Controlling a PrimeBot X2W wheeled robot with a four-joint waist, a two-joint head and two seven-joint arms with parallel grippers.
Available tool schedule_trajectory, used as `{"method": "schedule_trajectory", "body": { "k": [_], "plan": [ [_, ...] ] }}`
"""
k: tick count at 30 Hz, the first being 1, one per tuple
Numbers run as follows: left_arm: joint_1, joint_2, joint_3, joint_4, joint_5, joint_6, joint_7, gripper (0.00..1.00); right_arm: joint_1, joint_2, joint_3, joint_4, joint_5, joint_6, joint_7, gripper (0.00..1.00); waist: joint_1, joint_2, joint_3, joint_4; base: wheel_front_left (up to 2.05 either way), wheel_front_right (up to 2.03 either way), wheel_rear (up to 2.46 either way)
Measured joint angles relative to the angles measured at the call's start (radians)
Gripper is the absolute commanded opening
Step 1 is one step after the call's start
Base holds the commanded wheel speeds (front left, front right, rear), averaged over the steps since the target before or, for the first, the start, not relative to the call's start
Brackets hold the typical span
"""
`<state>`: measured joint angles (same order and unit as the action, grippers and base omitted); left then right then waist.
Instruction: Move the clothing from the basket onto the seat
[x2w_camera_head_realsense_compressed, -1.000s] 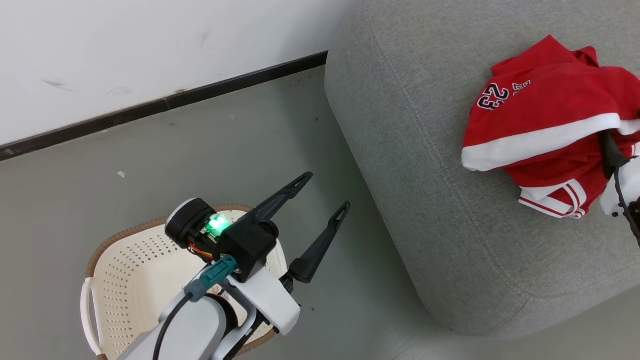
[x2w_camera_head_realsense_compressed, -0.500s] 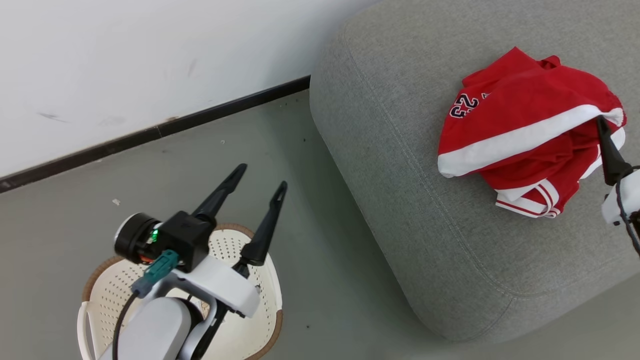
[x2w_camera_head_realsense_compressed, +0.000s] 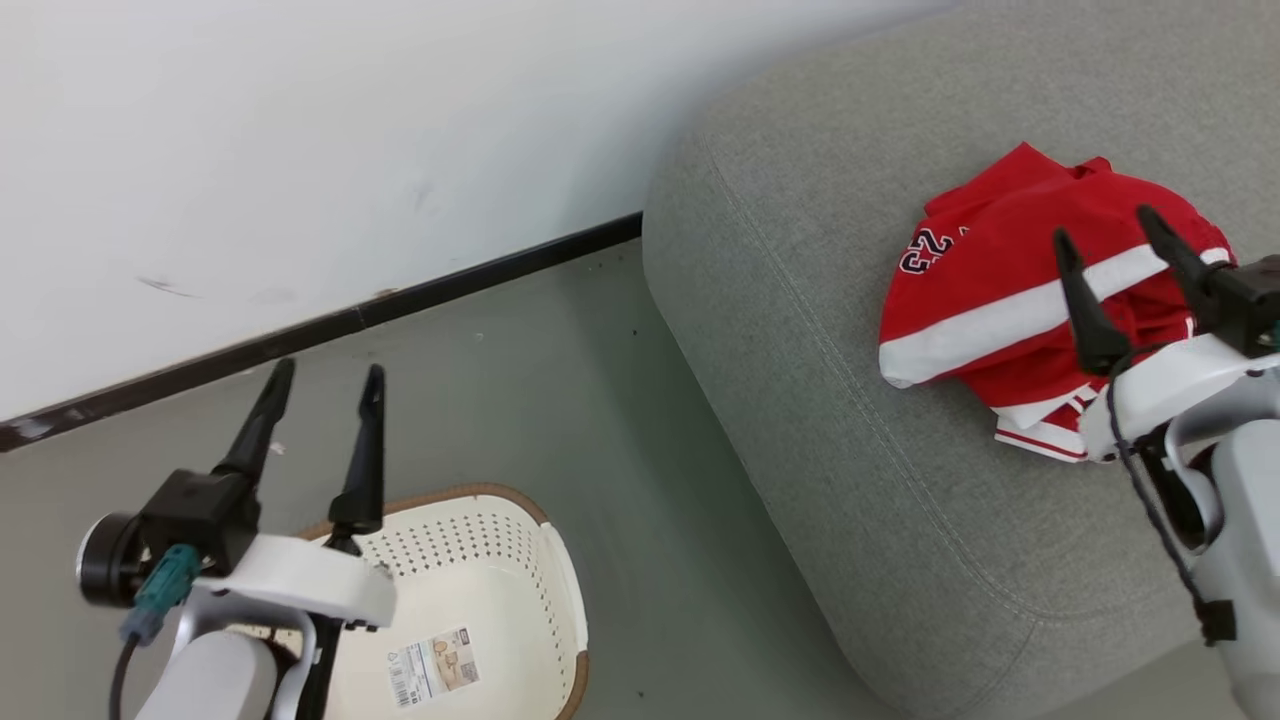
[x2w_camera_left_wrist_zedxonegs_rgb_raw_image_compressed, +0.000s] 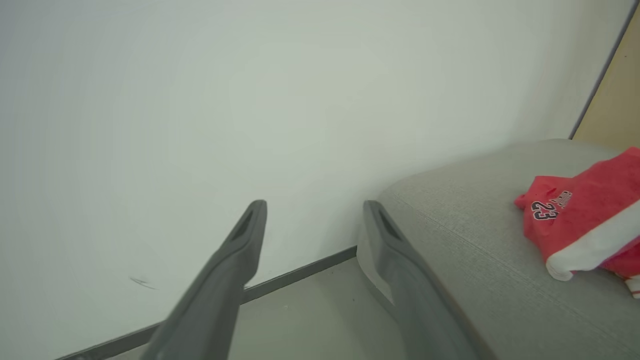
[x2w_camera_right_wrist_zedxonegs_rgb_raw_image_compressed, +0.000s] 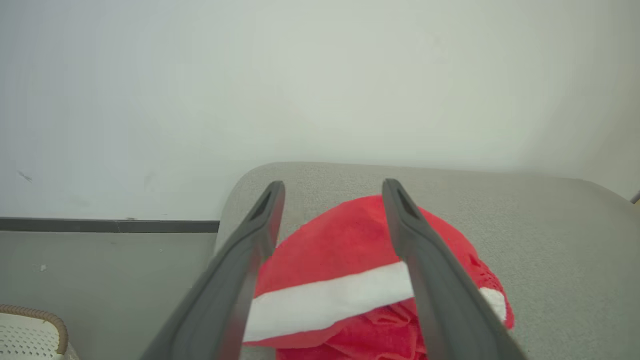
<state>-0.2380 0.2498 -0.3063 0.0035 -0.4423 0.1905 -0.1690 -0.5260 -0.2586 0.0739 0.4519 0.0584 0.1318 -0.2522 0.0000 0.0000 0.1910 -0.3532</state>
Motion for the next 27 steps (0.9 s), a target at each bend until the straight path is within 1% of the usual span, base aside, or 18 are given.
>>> {"method": "schedule_trajectory", "body": {
  "k": [7, 13, 20, 24, 27],
  "plan": [
    [0.082, 0.005, 0.077, 0.03, -0.023, 0.057, -0.03, 1.0, 0.017, 0.074, 0.011, -0.064, -0.02, 0.0, 0.0, 1.0, 0.0, 0.0, -0.038, 0.04, 0.0, 0.0, 0.0],
    [0.148, 0.007, 0.135, 0.047, -0.036, 0.095, -0.053, 1.0, 0.048, 0.116, 0.032, -0.099, -0.044, 0.0, 0.0, 1.0, 0.0, 0.0, -0.068, 0.083, 0.0, 0.0, 0.0],
    [0.194, 0.001, 0.169, 0.051, -0.059, 0.108, -0.062, 1.0, 0.094, 0.153, 0.031, -0.126, -0.06, 0.0, 0.0, 1.0, 0.0, 0.0, -0.096, 0.129, 0.0, 0.0, 0.0],
    [0.215, -0.005, 0.178, 0.056, -0.06, 0.119, -0.063, 1.0, 0.147, 0.183, 0.016, -0.139, -0.061, 0.0, 0.0, 1.0, 0.0, 0.0, -0.114, 0.16, 0.0, 0.0, 0.0],
    [0.232, -0.012, 0.181, 0.062, -0.061, 0.119, -0.07, 1.0, 0.202, 0.193, 0.0, -0.16, -0.062, 0.0, 0.0, 1.0, 0.0, 0.0, -0.132, 0.19, 0.0, 0.0, 0.0]
  ]
}}
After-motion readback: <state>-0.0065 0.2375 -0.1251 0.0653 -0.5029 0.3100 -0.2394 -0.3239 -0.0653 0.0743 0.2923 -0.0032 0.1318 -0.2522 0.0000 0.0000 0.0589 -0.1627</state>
